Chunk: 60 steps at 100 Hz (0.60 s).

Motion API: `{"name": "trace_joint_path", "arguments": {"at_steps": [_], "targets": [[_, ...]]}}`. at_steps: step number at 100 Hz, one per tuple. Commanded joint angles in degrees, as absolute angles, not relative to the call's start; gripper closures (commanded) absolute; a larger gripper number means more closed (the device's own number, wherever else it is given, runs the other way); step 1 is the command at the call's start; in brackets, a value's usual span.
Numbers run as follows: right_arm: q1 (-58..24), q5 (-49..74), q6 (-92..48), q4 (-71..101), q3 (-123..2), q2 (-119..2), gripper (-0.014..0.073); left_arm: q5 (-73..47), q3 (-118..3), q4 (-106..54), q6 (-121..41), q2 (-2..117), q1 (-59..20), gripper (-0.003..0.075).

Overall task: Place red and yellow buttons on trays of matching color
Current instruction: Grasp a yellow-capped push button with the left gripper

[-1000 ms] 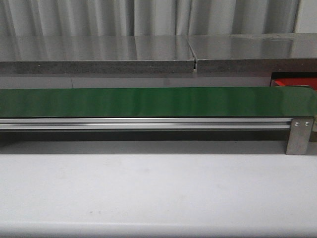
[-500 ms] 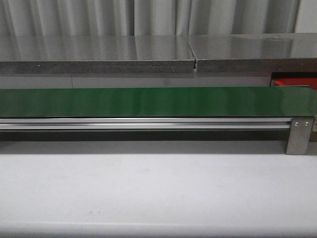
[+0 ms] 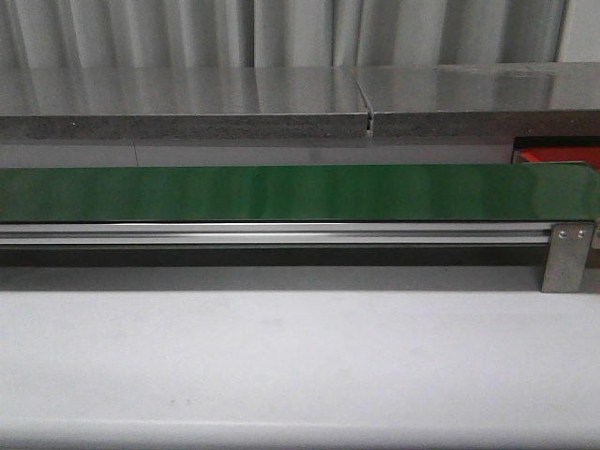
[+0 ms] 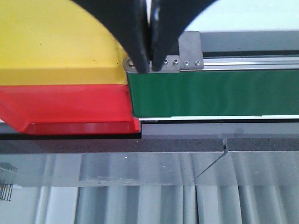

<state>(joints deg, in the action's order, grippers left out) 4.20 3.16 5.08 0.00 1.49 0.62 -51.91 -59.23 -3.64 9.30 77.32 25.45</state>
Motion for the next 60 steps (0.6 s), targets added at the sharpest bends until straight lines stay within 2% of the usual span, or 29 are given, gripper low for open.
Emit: {"name": "trace_joint_path", "arguments": {"at_steps": [1, 60], "targets": [[4.54, -1.27, 4.80, -0.68, 0.22, 1.54, 0.0710, -51.12, -62.29, -4.67, 9.74, 78.28, 27.34, 0.0155], [4.54, -1.27, 4.80, -0.68, 0.22, 1.54, 0.0710, -53.47, -76.25, -5.66, 9.74, 99.95, 29.08, 0.0155]]}}
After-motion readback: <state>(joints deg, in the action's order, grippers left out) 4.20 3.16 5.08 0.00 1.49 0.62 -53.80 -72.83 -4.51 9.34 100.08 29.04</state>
